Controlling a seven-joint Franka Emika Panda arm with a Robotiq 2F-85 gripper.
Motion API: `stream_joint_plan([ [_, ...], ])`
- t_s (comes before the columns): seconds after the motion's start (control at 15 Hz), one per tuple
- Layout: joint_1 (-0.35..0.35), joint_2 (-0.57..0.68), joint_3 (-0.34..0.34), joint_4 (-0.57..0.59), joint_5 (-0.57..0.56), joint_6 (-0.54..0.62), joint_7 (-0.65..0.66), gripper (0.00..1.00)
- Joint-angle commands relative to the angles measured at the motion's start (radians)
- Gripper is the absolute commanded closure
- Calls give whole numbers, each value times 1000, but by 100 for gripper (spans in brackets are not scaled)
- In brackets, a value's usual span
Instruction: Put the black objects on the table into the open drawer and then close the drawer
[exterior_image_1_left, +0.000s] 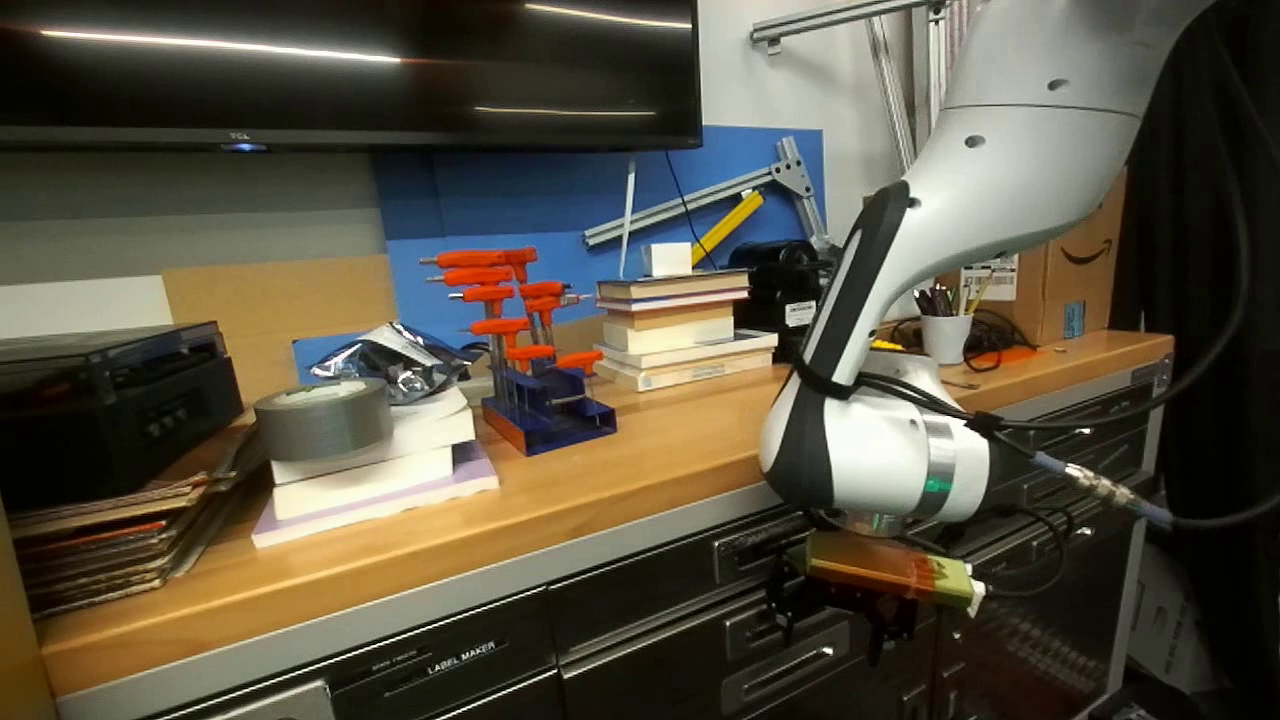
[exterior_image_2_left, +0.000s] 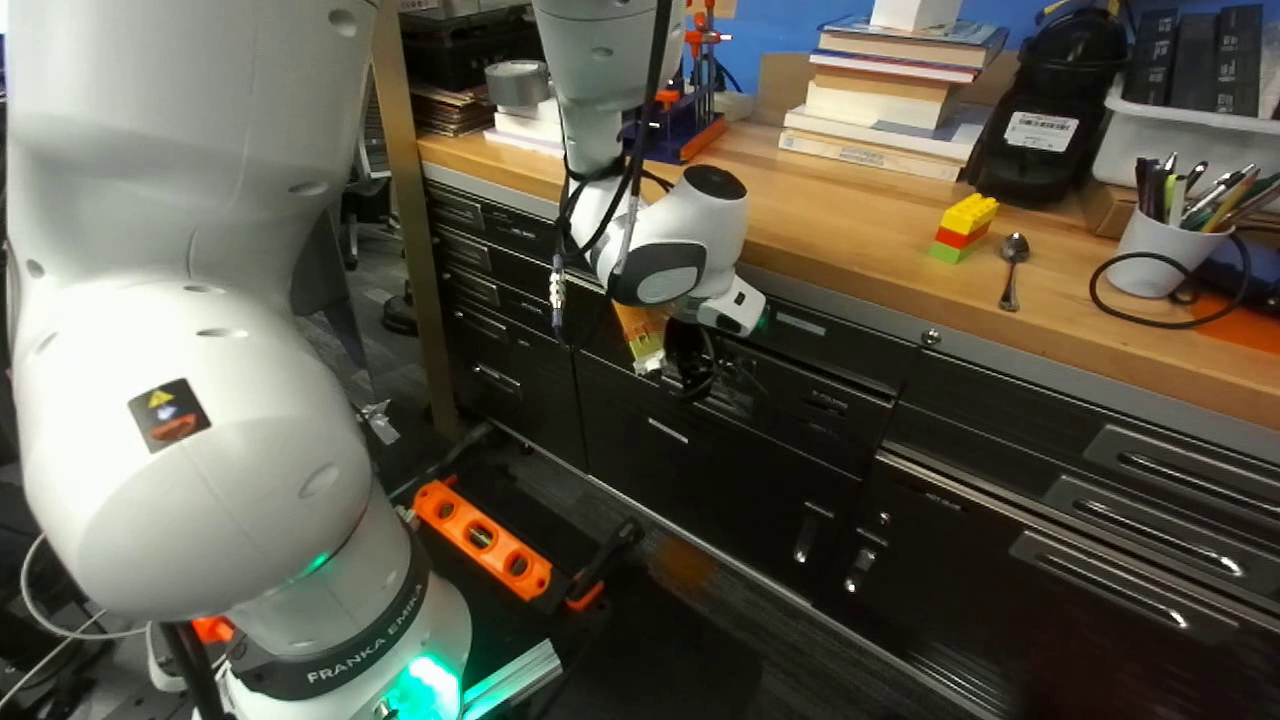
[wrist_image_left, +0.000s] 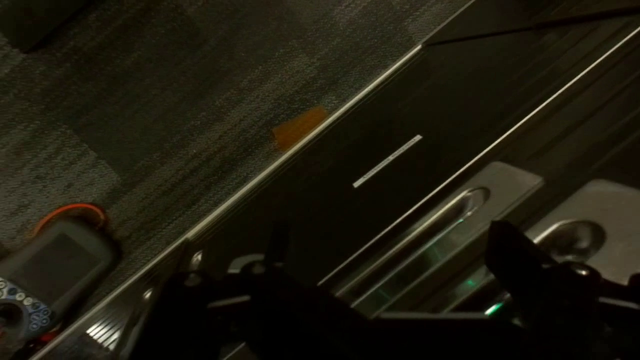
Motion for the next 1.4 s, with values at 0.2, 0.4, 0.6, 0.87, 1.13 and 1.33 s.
stream_joint_plan([
  [0.2, 89, -271, -198, -236, -202, -202, 35, 0],
  [0.4, 136, -411, -279, -326, -381, -262, 59, 0],
  [0.6, 139, -567, -302, -403, -586, -266, 88, 0],
  [0.87, 103, -687, -245, -325, -647, -363, 44, 0],
  [1.13, 110, -862, -211, -320, -601, -518, -9, 0],
  [1.33, 109, -1008, -190, -335, -598, -671, -26, 0],
])
